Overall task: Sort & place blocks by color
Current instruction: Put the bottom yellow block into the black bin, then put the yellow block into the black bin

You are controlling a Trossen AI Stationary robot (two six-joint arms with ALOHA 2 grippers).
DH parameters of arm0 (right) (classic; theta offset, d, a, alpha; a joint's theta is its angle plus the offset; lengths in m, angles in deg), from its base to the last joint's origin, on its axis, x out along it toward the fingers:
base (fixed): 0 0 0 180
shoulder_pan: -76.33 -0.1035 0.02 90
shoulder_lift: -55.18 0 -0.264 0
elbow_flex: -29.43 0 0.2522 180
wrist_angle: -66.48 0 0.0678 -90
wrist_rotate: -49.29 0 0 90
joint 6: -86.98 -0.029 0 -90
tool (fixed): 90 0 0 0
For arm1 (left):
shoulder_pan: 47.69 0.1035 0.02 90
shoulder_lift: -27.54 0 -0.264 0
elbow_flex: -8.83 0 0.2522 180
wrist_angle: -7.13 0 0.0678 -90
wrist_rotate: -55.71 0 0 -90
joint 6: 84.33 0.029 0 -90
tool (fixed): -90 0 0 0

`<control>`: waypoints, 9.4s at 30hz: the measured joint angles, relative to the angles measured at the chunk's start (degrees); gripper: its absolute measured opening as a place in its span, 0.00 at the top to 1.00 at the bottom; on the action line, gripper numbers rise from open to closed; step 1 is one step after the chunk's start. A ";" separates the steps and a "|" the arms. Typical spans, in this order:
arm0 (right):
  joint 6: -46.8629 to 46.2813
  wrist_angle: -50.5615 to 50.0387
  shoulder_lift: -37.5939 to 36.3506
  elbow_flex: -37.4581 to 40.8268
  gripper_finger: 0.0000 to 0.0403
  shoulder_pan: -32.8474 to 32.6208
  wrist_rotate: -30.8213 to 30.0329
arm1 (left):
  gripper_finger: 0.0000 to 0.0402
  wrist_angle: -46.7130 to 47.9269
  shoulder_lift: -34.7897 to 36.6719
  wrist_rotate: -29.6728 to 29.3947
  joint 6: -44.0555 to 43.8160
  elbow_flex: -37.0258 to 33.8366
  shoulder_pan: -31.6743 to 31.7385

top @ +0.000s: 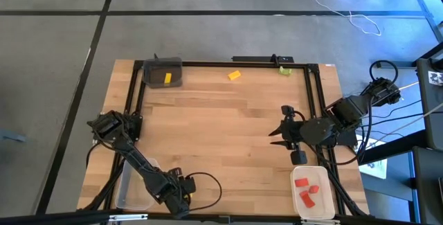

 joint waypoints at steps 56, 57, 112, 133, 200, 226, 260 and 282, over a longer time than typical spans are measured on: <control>-1.54 0.21 0.24 0.02 0.70 4.64 -17.64 | 0.73 31.50 38.75 -2.29 13.46 -0.09 58.50; -1.63 -0.11 0.38 0.02 0.70 5.51 -18.37 | 0.73 31.41 38.90 -2.02 15.90 -0.05 61.31; -1.47 5.33 10.67 0.02 0.70 20.64 -22.43 | 0.57 15.85 11.34 11.87 46.14 -0.07 103.08; 20.07 28.35 19.54 -0.07 0.70 43.00 6.28 | 0.57 17.59 45.94 13.68 52.01 0.07 88.95; 63.80 30.46 42.27 -2.93 0.66 66.42 32.44 | 0.57 22.37 50.47 9.37 42.62 0.07 83.59; 64.25 28.82 53.37 -4.76 0.67 69.66 29.75 | 0.57 22.35 50.47 9.35 42.61 0.07 83.61; 64.47 8.42 53.28 -12.09 0.67 51.75 15.51 | 0.57 23.22 50.47 17.31 54.13 0.07 83.58; 62.55 -0.93 52.02 -20.68 0.67 50.54 19.93 | 0.57 23.61 50.47 14.64 55.07 0.02 83.61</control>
